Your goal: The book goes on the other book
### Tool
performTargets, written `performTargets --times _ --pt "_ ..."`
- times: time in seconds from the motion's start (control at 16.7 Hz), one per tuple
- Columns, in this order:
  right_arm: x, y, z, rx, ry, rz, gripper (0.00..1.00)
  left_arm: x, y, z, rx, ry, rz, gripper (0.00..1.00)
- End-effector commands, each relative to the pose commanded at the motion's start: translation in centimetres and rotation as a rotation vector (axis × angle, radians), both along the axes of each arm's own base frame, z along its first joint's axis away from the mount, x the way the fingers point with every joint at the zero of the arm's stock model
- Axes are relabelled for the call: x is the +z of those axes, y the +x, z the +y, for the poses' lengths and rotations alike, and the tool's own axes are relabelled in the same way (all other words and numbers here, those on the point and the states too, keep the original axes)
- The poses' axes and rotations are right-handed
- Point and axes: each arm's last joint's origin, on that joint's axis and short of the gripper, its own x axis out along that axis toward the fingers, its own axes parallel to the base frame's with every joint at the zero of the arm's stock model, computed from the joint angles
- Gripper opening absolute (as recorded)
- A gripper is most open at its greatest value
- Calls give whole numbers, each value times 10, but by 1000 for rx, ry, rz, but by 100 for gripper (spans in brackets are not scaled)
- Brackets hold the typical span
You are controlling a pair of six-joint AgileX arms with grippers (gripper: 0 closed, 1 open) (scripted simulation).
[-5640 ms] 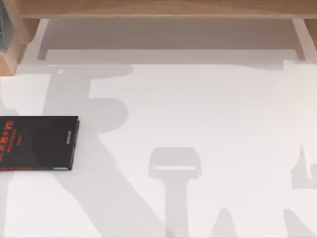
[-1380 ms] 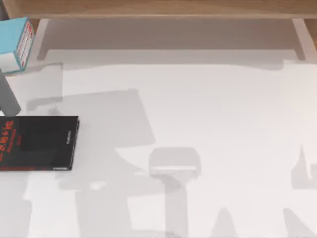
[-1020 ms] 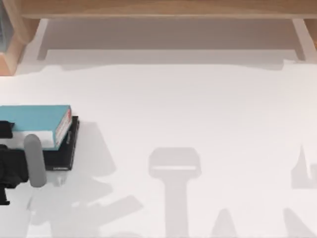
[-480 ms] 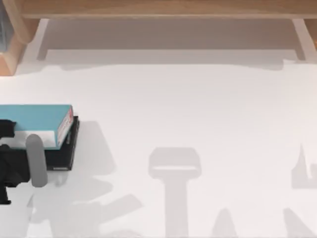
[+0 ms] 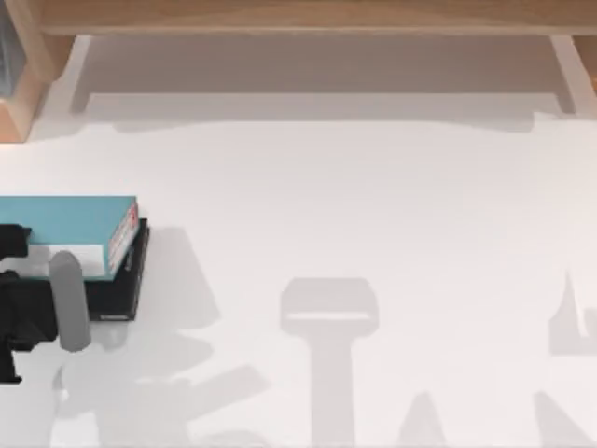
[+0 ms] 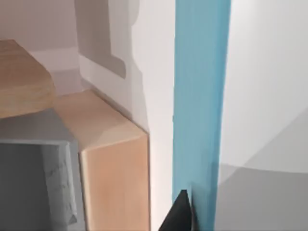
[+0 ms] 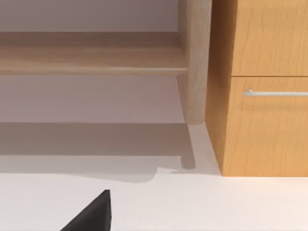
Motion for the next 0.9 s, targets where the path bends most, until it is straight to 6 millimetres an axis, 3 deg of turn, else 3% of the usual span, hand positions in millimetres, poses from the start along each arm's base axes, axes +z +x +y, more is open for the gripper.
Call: performTargets --times 0.54,0.9 --pt "0 0 0 0 0 0 100 0 0 0 0 0 0 98" --pt "0 0 0 0 0 0 100 0 0 0 0 0 0 100"
